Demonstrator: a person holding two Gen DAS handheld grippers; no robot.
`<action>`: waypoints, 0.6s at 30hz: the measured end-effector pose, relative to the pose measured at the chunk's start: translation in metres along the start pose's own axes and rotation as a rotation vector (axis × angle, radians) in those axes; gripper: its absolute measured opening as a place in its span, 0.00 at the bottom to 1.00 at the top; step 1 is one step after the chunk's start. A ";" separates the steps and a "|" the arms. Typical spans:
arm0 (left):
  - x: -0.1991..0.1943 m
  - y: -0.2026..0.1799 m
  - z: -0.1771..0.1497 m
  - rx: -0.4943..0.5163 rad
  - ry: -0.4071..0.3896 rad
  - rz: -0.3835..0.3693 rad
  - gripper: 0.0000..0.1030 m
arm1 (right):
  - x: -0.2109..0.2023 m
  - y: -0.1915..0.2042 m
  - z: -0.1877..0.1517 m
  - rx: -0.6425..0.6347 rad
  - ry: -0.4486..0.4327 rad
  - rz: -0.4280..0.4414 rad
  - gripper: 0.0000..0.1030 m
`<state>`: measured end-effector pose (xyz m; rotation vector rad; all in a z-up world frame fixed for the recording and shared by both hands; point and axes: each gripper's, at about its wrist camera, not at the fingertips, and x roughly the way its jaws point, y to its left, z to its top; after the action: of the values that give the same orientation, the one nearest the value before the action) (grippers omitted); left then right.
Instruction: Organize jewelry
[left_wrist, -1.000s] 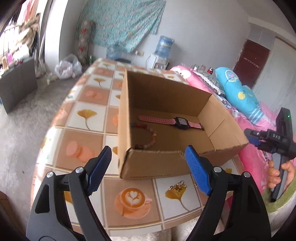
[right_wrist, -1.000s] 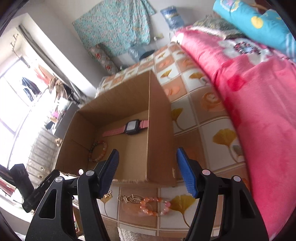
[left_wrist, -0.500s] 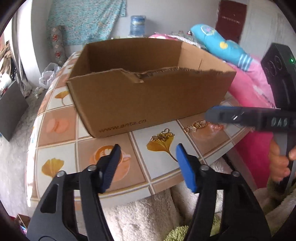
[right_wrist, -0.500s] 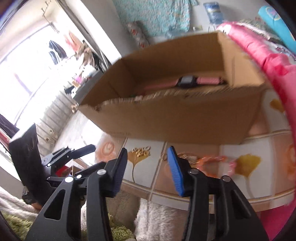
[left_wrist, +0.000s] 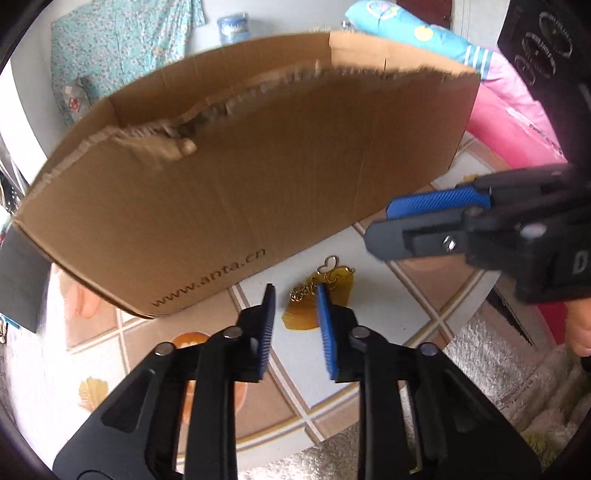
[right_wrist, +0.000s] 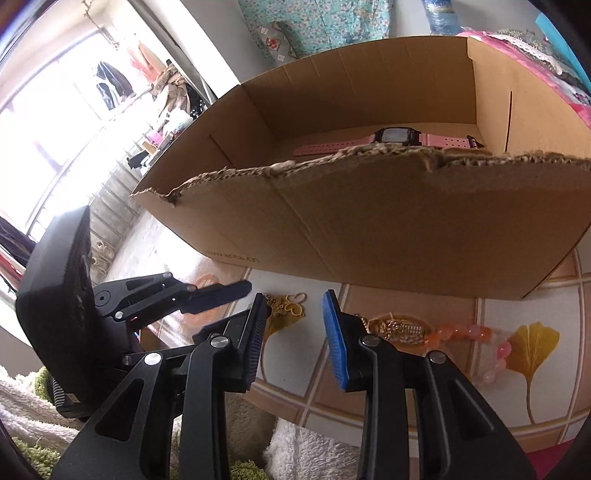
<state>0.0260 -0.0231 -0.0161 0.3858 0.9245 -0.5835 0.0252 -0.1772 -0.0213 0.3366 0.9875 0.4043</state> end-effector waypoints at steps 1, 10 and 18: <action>0.001 0.002 0.001 -0.004 -0.001 -0.009 0.18 | 0.001 -0.001 0.001 0.002 0.002 0.003 0.31; 0.003 0.006 0.000 0.034 -0.017 -0.047 0.03 | 0.009 -0.006 0.000 0.019 0.011 0.008 0.31; -0.008 0.011 -0.004 -0.001 -0.044 -0.031 0.01 | 0.004 0.000 -0.001 -0.002 0.002 0.003 0.31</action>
<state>0.0269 -0.0104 -0.0110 0.3572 0.8898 -0.6179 0.0262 -0.1752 -0.0248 0.3355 0.9888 0.4084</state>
